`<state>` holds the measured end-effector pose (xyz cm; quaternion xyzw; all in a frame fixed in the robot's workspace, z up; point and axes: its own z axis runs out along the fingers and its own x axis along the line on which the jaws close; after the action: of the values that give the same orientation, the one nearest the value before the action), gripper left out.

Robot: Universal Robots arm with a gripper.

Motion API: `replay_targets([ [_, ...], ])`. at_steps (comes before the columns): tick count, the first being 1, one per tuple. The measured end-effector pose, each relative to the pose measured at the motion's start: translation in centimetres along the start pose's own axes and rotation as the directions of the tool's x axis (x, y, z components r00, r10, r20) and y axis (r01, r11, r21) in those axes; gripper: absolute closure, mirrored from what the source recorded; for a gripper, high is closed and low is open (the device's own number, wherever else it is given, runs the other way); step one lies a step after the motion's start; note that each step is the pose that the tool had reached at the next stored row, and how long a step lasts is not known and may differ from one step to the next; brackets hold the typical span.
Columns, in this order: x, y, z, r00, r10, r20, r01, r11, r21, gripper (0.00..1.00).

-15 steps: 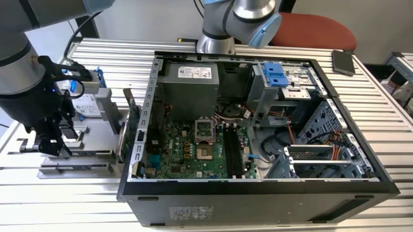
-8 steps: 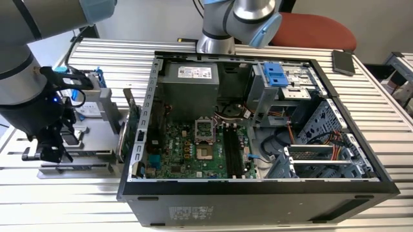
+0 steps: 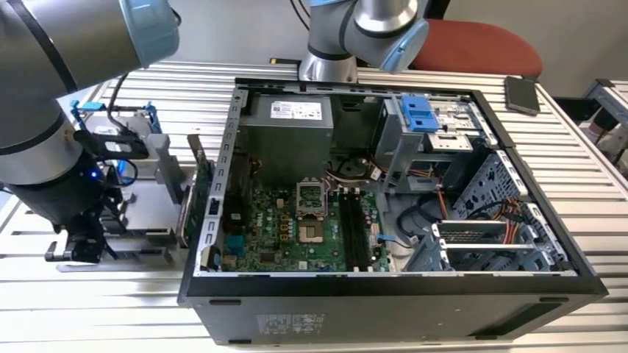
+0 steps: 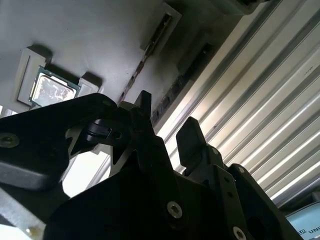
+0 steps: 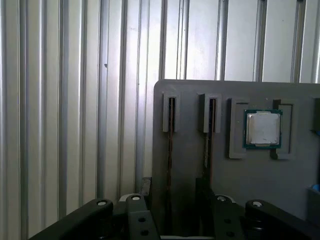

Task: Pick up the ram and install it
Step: 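Pick up the ram and move it above insertion slot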

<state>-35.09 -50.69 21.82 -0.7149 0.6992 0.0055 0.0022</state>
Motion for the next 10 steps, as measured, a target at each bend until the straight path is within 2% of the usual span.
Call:
replay_targets([
  [10,0.04,-0.01,1.65,1.0000,0.000,0.0000,0.000,1.0000,0.0000,0.00],
])
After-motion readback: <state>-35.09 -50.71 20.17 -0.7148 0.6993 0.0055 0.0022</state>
